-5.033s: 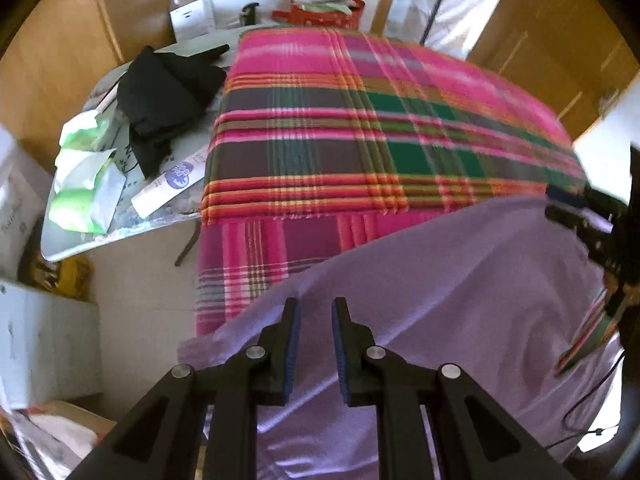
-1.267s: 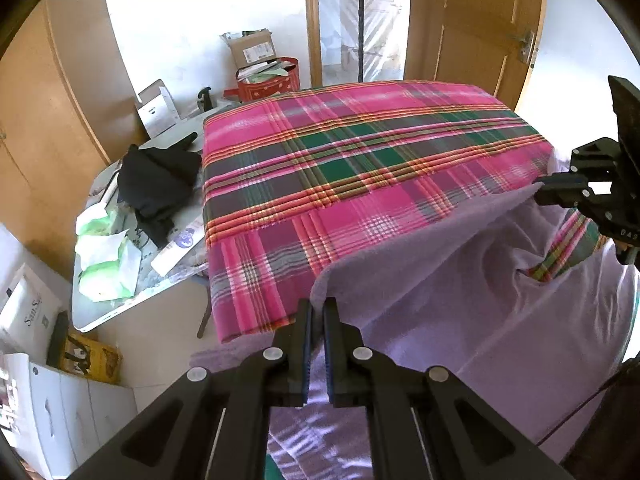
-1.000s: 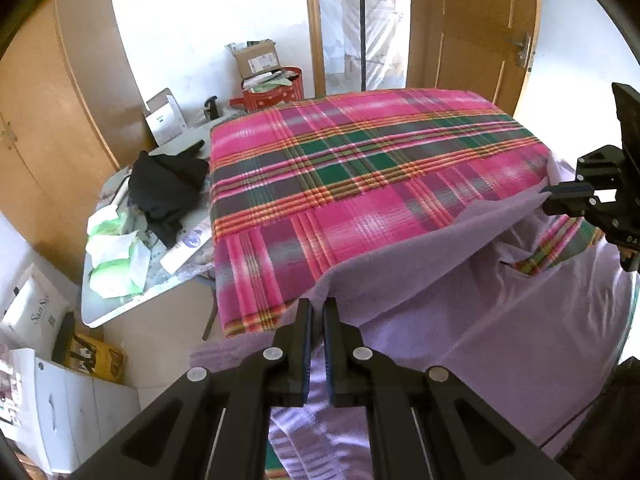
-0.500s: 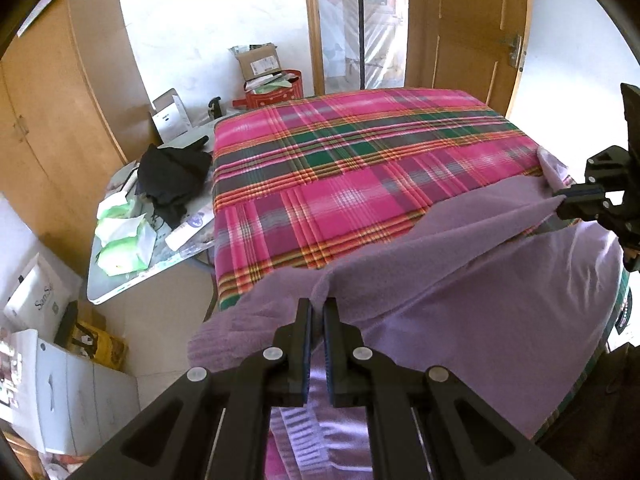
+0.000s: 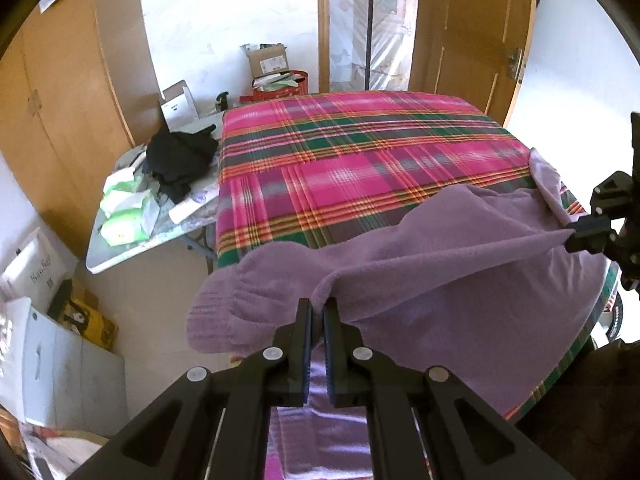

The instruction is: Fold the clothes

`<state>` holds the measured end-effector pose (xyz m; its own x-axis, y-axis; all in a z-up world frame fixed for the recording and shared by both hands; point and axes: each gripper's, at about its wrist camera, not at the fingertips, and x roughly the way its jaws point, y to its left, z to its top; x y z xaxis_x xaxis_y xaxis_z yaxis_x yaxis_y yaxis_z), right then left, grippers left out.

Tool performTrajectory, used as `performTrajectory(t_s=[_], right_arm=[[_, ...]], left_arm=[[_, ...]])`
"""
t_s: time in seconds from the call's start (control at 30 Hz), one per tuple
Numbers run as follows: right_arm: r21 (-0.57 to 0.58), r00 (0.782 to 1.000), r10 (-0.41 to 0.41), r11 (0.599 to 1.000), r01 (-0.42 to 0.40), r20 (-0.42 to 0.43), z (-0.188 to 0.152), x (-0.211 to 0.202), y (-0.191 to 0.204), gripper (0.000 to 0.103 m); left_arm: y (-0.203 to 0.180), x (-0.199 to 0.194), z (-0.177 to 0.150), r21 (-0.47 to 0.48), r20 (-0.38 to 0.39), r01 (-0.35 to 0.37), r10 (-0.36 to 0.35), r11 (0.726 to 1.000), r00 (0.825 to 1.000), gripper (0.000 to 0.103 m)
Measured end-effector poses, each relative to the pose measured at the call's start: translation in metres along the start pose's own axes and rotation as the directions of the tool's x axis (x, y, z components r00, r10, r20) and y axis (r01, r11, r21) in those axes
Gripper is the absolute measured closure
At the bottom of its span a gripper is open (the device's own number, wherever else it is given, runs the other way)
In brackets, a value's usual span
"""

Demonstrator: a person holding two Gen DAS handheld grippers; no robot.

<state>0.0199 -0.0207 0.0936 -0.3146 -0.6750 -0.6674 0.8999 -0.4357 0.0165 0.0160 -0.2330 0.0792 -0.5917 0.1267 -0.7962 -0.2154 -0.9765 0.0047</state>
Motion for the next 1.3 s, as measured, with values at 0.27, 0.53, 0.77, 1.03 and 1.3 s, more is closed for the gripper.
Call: performTrajectory(t_s=[0.27,0.53,0.77,1.03,1.3], right_arm=[[0.01,0.999,0.029,1.0,-0.029,-0.025,-0.019,0.004,0.015,0.1],[0.022,0.998,0.043,0.999,-0.042,-0.045,-0.04,0.005,0.022,0.1],[0.042,0.997,0.053,0.998,-0.051,-0.063,-0.055,0.007,0.021,0.1],[0.05,0.992,0.074,0.996,-0.07,-0.103,-0.074,0.016,0.027,0.1],[0.052,0.987,0.072,0.997,-0.065,-0.141,-0.091,0.028,0.033,0.1]], left_arm=[[-0.005,-0.001,-0.026,-0.04,0.005,0.022,-0.022,0.999,1.0,0.098],[-0.016,-0.004,-0.048,-0.076,0.015,0.045,-0.044,0.996,0.999,0.098],[-0.024,0.003,-0.062,-0.088,0.003,0.05,-0.05,0.995,0.999,0.097],[-0.028,0.011,-0.081,-0.117,-0.018,0.051,-0.053,0.992,0.998,0.097],[-0.029,0.017,-0.092,-0.129,-0.027,0.053,-0.057,0.99,0.998,0.097]])
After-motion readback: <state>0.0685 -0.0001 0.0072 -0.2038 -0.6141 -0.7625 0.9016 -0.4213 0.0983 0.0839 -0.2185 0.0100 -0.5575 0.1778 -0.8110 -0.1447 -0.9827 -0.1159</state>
